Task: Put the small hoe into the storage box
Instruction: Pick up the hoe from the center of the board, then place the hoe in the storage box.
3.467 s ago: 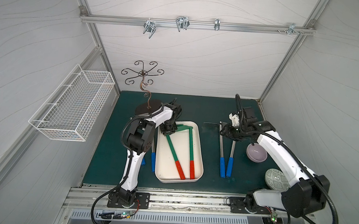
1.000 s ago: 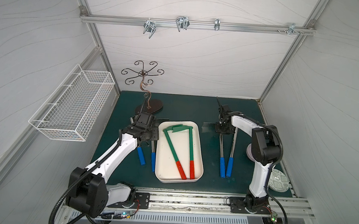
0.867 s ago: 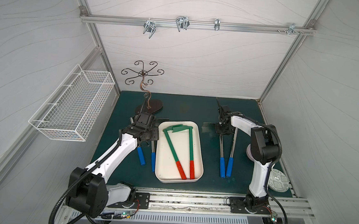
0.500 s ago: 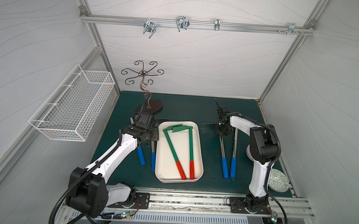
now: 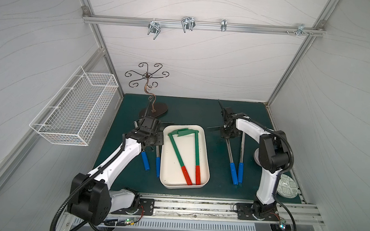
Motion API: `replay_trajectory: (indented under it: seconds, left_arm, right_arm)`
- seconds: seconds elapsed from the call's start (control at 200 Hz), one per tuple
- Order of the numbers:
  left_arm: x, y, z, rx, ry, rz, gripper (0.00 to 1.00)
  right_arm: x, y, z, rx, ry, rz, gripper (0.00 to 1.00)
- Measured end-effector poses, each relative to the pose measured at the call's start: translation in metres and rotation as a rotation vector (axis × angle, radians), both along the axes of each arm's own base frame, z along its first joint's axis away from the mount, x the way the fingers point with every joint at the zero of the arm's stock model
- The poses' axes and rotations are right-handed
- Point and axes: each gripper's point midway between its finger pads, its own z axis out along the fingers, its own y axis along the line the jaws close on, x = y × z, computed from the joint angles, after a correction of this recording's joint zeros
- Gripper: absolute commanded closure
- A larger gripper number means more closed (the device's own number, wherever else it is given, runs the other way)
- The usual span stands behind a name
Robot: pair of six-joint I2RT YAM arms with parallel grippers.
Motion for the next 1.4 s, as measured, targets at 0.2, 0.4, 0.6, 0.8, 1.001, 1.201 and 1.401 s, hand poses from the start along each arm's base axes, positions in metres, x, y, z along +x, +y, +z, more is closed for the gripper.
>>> replay_trajectory:
  seconds: [0.2, 0.4, 0.6, 0.8, 1.001, 1.201, 1.401]
  left_arm:
    - [0.0, 0.0, 0.001, -0.001, -0.003, 0.0, 0.35]
    - [-0.001, 0.0, 0.003, -0.003, -0.011, 0.001, 0.35]
    - [-0.002, 0.001, 0.006, -0.004, -0.022, 0.003, 0.35]
    - [-0.002, 0.002, 0.008, -0.006, -0.03, 0.007, 0.35]
    - [-0.003, 0.002, 0.011, -0.007, -0.039, 0.01, 0.35]
    - [-0.003, 0.002, 0.011, -0.008, -0.04, 0.011, 0.35]
    - [-0.003, 0.002, 0.011, -0.009, -0.04, 0.012, 0.35]
  right_arm:
    - [0.002, 0.015, 0.069, 0.074, -0.068, -0.034, 1.0]
    - [-0.021, 0.053, 0.121, 0.116, -0.107, -0.004, 1.0]
    - [-0.054, 0.12, 0.156, 0.146, -0.124, 0.078, 1.0]
    - [-0.071, 0.168, 0.136, 0.126, -0.077, 0.088, 1.0]
    - [-0.069, 0.179, 0.093, 0.059, -0.007, 0.026, 1.0]
    - [-0.069, 0.18, 0.063, 0.016, 0.044, -0.007, 1.0]
    - [-0.065, 0.182, 0.058, 0.016, 0.046, -0.023, 1.0]
